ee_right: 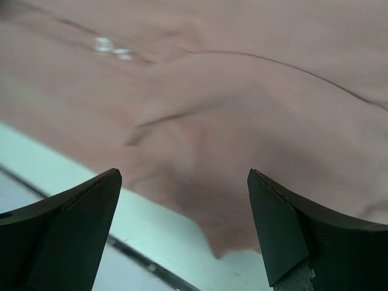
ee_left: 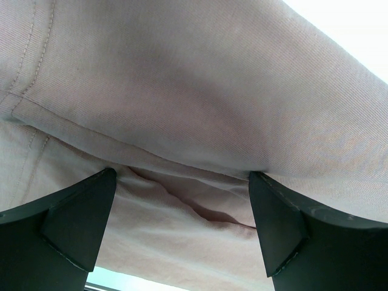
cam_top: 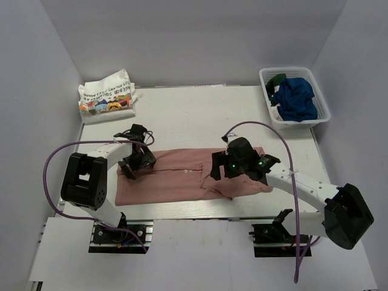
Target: Fold and stack the t-shirts
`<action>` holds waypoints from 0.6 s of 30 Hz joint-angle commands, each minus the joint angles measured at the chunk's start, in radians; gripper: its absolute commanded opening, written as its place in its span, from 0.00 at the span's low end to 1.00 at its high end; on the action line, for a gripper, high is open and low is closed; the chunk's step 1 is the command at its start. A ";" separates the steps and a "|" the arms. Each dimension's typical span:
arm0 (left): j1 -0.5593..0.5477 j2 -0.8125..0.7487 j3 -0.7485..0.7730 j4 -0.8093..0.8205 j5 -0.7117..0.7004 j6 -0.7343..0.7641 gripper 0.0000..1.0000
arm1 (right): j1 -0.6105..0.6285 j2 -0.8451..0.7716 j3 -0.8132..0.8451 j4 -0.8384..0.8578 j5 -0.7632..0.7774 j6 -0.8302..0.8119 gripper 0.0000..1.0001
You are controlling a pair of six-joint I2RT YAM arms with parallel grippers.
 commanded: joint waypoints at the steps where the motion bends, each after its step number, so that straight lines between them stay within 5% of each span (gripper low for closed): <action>1: -0.001 0.028 -0.011 0.002 -0.059 0.000 1.00 | -0.048 -0.015 -0.036 -0.084 0.097 0.035 0.91; 12: -0.001 0.094 0.036 -0.028 -0.071 0.000 1.00 | -0.214 0.184 -0.076 -0.049 0.106 -0.017 0.91; 18: -0.023 0.135 0.117 -0.056 -0.009 0.000 1.00 | -0.329 0.529 0.214 -0.033 0.129 -0.097 0.91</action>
